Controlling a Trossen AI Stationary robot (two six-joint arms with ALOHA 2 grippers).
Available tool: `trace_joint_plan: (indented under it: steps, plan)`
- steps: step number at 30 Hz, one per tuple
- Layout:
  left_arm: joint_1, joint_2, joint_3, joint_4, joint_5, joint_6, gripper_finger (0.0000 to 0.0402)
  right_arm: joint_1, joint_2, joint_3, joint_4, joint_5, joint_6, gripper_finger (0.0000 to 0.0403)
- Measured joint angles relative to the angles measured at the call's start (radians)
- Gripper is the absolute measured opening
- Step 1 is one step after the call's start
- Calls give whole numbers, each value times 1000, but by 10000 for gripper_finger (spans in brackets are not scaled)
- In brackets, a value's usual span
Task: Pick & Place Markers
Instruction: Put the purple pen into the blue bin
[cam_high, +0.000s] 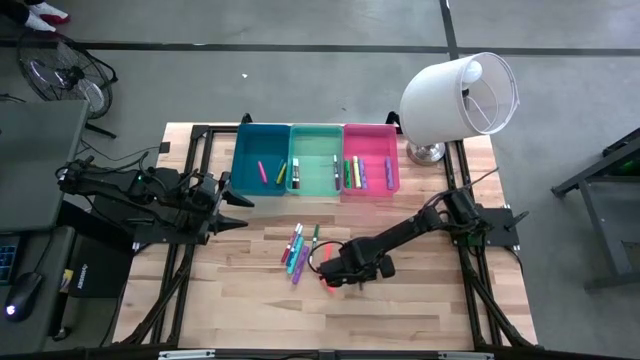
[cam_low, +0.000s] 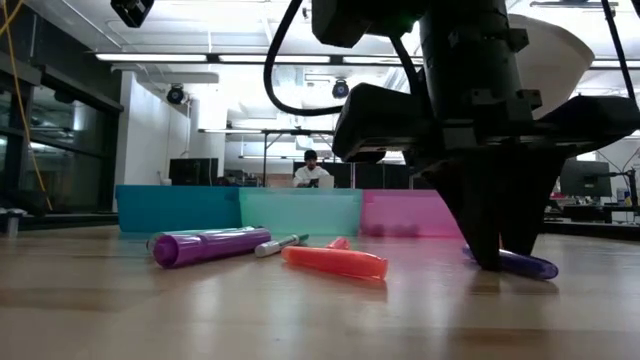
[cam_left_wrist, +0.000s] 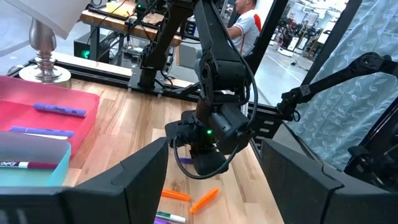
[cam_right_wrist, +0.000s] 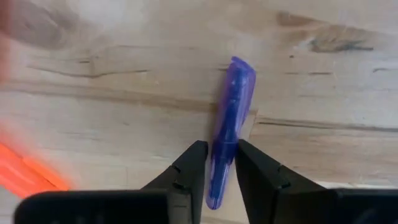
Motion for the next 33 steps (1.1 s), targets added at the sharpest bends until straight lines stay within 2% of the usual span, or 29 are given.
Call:
trace_joint_plan:
  steps: [6,33]
  plan:
    - [0,0,0,0,0,0,252,7,0,0,-3,21,-3,29]
    - [0,0,0,0,4,0,252,18,-1,-2,0,67,-109,28]
